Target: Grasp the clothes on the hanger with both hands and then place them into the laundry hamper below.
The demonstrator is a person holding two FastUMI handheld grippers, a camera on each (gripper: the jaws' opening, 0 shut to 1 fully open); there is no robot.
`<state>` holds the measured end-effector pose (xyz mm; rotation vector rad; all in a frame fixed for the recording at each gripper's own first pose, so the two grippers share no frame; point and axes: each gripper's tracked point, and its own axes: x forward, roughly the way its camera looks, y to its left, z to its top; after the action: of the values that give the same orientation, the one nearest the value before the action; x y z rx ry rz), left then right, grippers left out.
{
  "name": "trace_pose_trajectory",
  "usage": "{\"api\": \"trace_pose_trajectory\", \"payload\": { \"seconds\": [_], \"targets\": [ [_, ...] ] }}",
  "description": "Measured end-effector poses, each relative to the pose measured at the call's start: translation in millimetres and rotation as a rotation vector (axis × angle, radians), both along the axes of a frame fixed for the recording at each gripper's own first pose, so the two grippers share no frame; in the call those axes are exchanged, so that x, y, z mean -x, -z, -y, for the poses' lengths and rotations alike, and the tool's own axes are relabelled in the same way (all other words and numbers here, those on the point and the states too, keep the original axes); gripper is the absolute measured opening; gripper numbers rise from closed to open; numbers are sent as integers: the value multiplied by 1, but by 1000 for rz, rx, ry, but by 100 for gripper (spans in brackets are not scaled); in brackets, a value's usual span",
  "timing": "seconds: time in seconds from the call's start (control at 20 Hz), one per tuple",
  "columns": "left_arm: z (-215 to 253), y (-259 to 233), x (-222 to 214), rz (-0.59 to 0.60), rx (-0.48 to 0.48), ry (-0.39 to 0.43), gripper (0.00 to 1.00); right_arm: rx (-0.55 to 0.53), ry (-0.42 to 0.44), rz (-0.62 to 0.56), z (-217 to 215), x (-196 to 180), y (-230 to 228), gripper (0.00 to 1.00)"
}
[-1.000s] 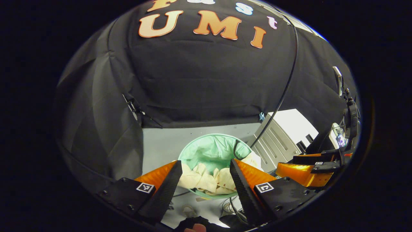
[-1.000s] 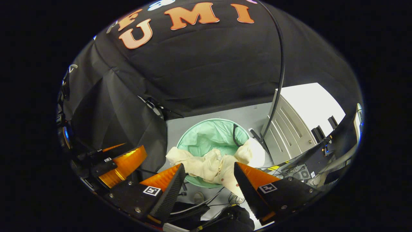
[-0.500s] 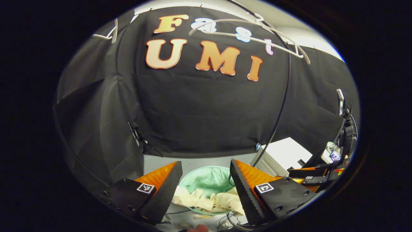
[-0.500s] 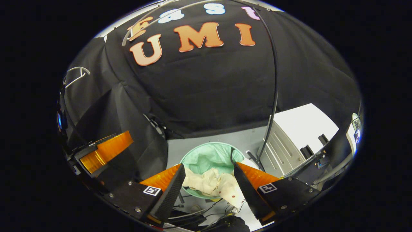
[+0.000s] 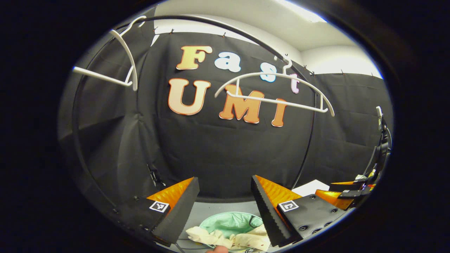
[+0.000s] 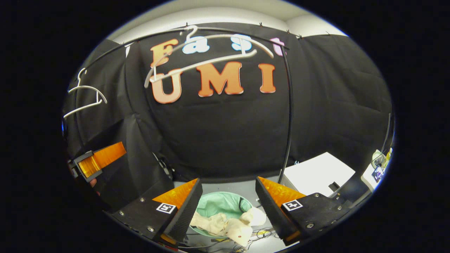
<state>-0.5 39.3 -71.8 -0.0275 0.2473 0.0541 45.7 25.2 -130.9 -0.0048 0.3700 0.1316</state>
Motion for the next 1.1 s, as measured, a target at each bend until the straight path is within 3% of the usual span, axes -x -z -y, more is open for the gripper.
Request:
{"api": "trace_pose_trajectory", "payload": {
  "seconds": [0.15,0.4,0.45,0.6,0.65,0.85,1.1],
  "targets": [
    [-8,-37,-7,89,-11,-12,97,-17,-18,134,-2,4,-60,94],
    [-2,-73,0,190,12,-13,100,-58,-24,248,2,6,-115,94],
    [-2,-79,-1,205,11,-13,94,-57,-23,265,7,11,-122,94],
    [0,-93,-1,236,-2,-2,100,-57,-33,331,14,17,-150,94],
    [1,-96,0,240,1,2,94,-58,-36,348,16,17,-156,94],
    [4,-103,-2,253,31,6,96,-75,-32,401,25,22,-171,94],
    [3,-95,-5,232,29,8,94,-83,-22,380,27,16,-162,94]
  ]
}}
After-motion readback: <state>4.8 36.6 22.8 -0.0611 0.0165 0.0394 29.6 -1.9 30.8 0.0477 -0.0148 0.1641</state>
